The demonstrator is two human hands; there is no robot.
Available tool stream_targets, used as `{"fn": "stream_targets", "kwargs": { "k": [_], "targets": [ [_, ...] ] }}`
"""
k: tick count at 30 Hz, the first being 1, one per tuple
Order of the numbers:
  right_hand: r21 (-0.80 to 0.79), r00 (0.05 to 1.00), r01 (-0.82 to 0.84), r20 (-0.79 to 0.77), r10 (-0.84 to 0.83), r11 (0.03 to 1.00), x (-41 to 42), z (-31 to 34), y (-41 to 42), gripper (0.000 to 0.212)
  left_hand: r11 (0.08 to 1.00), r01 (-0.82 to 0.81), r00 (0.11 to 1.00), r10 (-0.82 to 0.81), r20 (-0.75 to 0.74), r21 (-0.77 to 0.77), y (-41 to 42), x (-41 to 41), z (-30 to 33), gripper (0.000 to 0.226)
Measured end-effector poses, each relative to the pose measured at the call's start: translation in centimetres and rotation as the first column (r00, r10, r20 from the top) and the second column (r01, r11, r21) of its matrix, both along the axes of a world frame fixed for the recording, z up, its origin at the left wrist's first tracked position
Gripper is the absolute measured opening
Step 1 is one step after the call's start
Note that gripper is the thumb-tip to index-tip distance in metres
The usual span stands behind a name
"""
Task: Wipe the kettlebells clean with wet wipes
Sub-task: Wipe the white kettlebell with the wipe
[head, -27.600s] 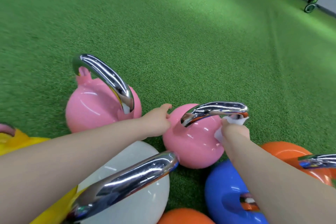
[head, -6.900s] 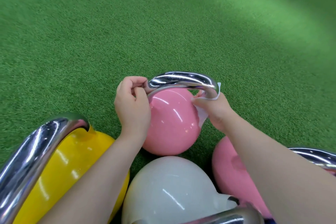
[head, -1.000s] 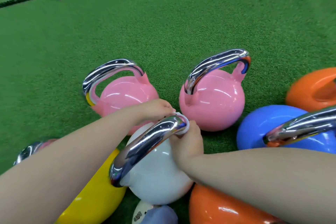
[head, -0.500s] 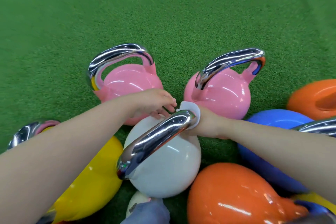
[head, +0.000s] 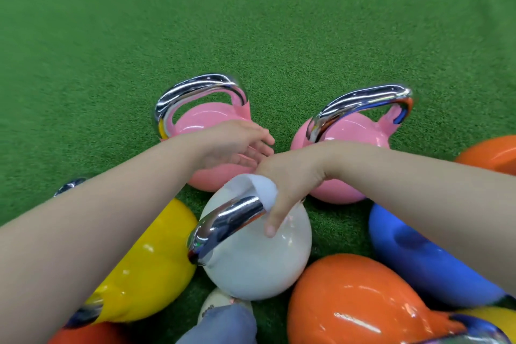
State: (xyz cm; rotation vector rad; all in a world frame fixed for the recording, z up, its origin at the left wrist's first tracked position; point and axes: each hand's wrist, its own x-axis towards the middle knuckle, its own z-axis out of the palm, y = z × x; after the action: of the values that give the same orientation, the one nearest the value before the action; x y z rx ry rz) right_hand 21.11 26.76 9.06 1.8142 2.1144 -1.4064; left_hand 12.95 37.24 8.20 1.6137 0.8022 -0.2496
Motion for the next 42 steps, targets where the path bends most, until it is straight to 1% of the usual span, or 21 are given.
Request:
{"fn": "stream_targets", "kwargs": {
  "k": [2, 4, 7, 8, 10, 12, 15, 18, 19, 22, 24, 25, 26, 28, 30, 33, 35, 37, 39, 41, 42],
  "targets": [
    [-0.021, 0.985, 0.119, -0.122, -0.121, 0.993, 1.0, -0.1, -0.7, 0.036, 1.000, -0.027, 1.000, 0.027, 0.014, -0.002, -0.1, 0.3, 0.6, 0.023],
    [-0.075, 0.930, 0.242, -0.267, -0.253, 0.967, 1.9, -1.0, -1.6, 0.045, 0.999, -0.020, 1.000, 0.019, 0.010, 0.030, -0.4, 0.7, 1.2, 0.024],
    [-0.089, 0.847, 0.372, -0.375, -0.377, 0.924, 2.5, -2.5, -3.0, 0.084, 0.997, 0.008, 1.000, -0.010, 0.025, 0.081, -1.2, 1.2, 2.4, 0.025],
    [-0.092, 0.817, 0.411, -0.405, -0.411, 0.907, 2.4, -2.9, -3.5, 0.088, 0.993, 0.034, 0.999, -0.036, 0.015, 0.111, -1.6, 1.3, 2.8, 0.025],
    [-0.045, 0.798, 0.473, -0.401, -0.449, 0.880, 1.8, -2.7, -4.4, 0.084, 0.948, 0.136, 0.991, -0.131, -0.039, 0.288, -2.3, 2.1, 3.3, 0.025],
    [0.084, 0.828, 0.509, -0.321, -0.460, 0.857, 1.3, -2.9, -4.9, 0.083, 0.854, 0.215, 0.977, -0.191, -0.099, 0.474, -3.3, 3.3, 3.7, 0.031],
    [0.108, 0.784, 0.589, -0.316, -0.534, 0.801, 0.7, -3.4, -5.3, 0.088, 0.757, 0.335, 0.942, -0.270, -0.199, 0.561, -5.7, 5.3, 2.8, 0.031],
    [0.013, 0.745, 0.594, -0.387, -0.544, 0.804, 0.8, -4.0, -6.2, 0.083, 0.749, 0.447, 0.884, -0.287, -0.368, 0.490, -8.3, 6.2, 1.7, 0.034],
    [-0.049, 0.713, 0.597, -0.425, -0.558, 0.800, 1.1, -4.0, -6.8, 0.079, 0.718, 0.494, 0.858, -0.311, -0.409, 0.489, -8.9, 6.2, 1.6, 0.036],
    [-0.236, 0.571, 0.577, -0.569, -0.593, 0.782, 2.6, -4.0, -8.9, 0.076, 0.717, 0.536, 0.823, -0.325, -0.467, 0.446, -9.5, 5.7, 1.3, 0.039],
    [-0.339, 0.473, 0.549, -0.628, -0.619, 0.764, 3.5, -4.4, -10.1, 0.068, 0.695, 0.613, 0.755, -0.374, -0.539, 0.376, -8.9, 5.3, 0.4, 0.034],
    [-0.373, 0.441, 0.564, -0.618, -0.650, 0.737, 3.8, -4.7, -10.4, 0.062, 0.697, 0.644, 0.715, -0.401, -0.573, 0.316, -8.4, 5.1, 0.1, 0.029],
    [-0.383, 0.429, 0.597, -0.590, -0.684, 0.704, 4.0, -5.0, -10.7, 0.058, 0.726, 0.632, 0.714, -0.409, -0.569, 0.271, -8.0, 5.0, -0.1, 0.023],
    [-0.303, 0.451, 0.720, -0.480, -0.753, 0.624, 4.1, -5.8, -10.6, 0.048, 0.756, 0.632, 0.692, -0.455, -0.560, 0.167, -7.4, 5.0, 0.1, 0.020],
    [-0.178, 0.494, 0.775, -0.427, -0.757, 0.606, 3.7, -5.5, -10.0, 0.041, 0.780, 0.623, 0.668, -0.489, -0.561, 0.061, -6.8, 4.6, 0.6, 0.025],
    [-0.050, 0.568, 0.759, -0.437, -0.698, 0.649, 2.8, -4.5, -8.8, 0.046, 0.884, 0.467, 0.795, -0.422, -0.436, -0.005, -5.9, 2.3, 1.1, 0.040],
    [-0.030, 0.576, 0.745, -0.475, -0.665, 0.667, 2.4, -3.7, -8.2, 0.048, 0.946, 0.316, 0.904, -0.322, -0.280, -0.068, -5.8, -0.3, 1.4, 0.045],
    [0.023, 0.622, 0.719, -0.466, -0.629, 0.694, 2.0, -3.2, -7.8, 0.051, 0.976, 0.193, 0.969, -0.206, -0.135, -0.098, -6.3, -3.2, 1.8, 0.046],
    [0.107, 0.688, 0.684, -0.426, -0.588, 0.722, 1.4, -3.0, -7.5, 0.056, 0.976, 0.186, 0.980, -0.177, -0.086, 0.113, -7.0, -5.3, 1.9, 0.044],
    [0.178, 0.732, 0.656, -0.387, -0.561, 0.733, 0.9, -2.9, -7.6, 0.056, 0.885, 0.195, 0.981, -0.175, -0.086, 0.424, -7.2, -7.4, 1.2, 0.045],
    [0.203, 0.744, 0.647, -0.376, -0.552, 0.735, 0.7, -2.8, -7.7, 0.054, 0.844, 0.140, 0.990, -0.129, -0.057, 0.518, -7.2, -8.7, 0.5, 0.049]
  ]
}}
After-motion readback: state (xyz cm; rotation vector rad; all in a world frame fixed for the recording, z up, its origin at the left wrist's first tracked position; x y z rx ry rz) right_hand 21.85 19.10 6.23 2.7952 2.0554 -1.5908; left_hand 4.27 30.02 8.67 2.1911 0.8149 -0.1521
